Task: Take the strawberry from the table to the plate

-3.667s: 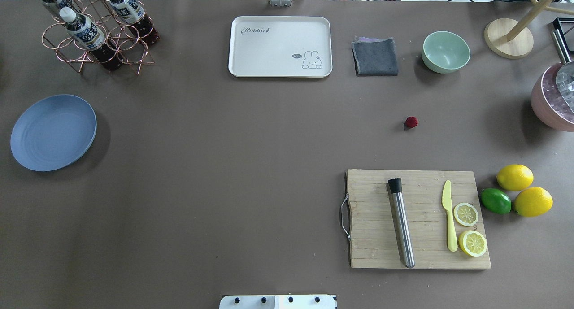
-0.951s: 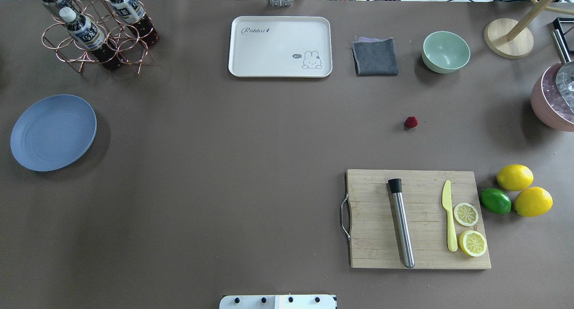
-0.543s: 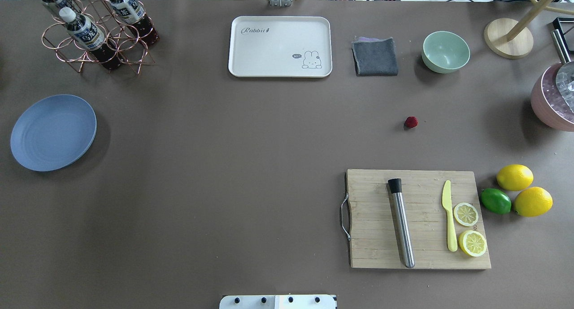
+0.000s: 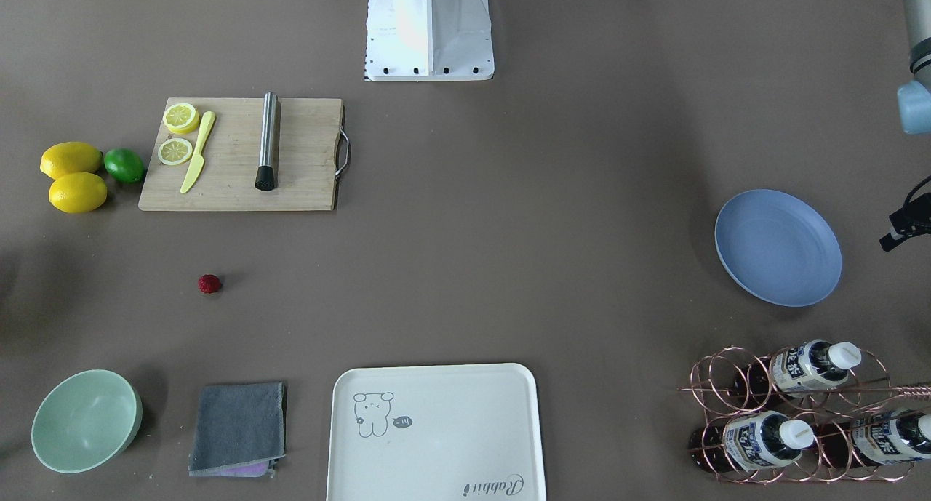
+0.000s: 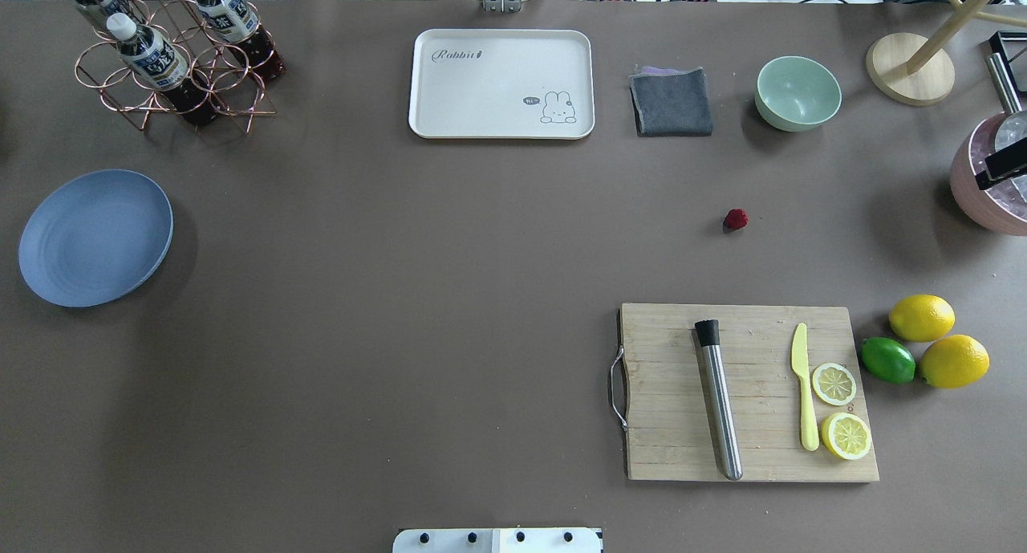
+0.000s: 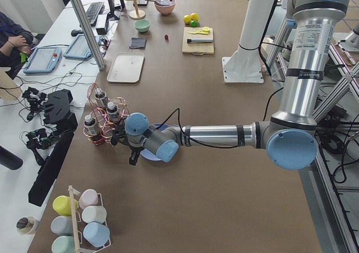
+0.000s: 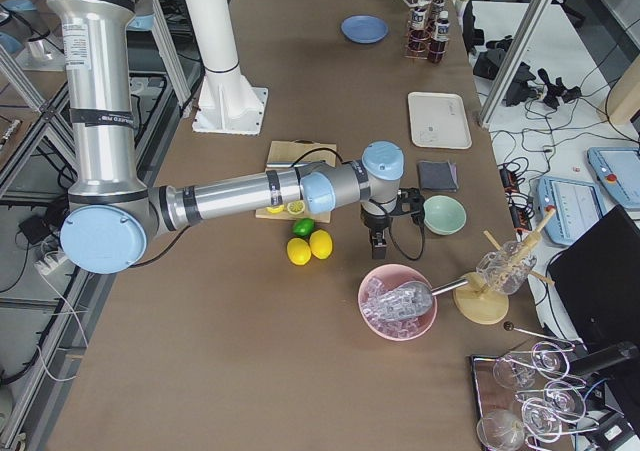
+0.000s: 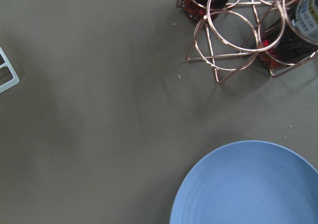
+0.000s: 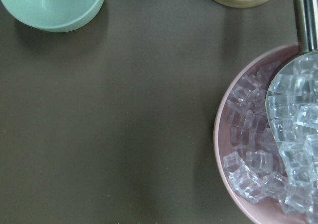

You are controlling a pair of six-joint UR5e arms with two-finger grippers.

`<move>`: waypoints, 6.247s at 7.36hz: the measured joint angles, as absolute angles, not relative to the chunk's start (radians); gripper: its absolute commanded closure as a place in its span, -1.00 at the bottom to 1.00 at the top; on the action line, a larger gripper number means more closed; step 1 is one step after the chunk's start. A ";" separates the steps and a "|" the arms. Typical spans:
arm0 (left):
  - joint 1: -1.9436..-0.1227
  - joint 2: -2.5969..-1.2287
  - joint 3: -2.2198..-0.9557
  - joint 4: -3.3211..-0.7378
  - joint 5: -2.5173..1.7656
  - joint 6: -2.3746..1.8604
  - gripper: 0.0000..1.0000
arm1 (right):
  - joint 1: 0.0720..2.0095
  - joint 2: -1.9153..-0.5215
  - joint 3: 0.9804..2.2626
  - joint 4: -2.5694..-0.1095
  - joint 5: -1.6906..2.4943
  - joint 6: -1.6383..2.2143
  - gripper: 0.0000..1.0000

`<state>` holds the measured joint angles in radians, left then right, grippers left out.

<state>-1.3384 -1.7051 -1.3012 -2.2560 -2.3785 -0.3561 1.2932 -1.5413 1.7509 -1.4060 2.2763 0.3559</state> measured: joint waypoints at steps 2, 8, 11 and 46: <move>-1.278 -1.720 -1.199 -2.372 -2.366 -0.402 -0.95 | 1.276 -1.540 1.752 -1.377 2.274 0.387 -1.00; -1.200 -1.722 -1.090 -2.496 -2.364 -0.433 1.00 | 1.273 -1.541 1.752 -1.346 2.266 0.390 -1.00; -1.195 -1.718 -1.110 -2.515 -2.429 -0.436 1.00 | 1.273 -1.542 1.752 -1.344 2.265 0.390 -1.00; -1.163 -1.693 -1.599 -2.377 -2.339 -0.829 -0.96 | 0.846 -1.159 1.488 -1.227 2.017 0.856 -0.65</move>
<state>-1.1628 -1.6933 -1.5986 -2.3772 -2.3393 -0.8290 0.8463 -1.1585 1.4878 -1.2273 2.0166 0.8556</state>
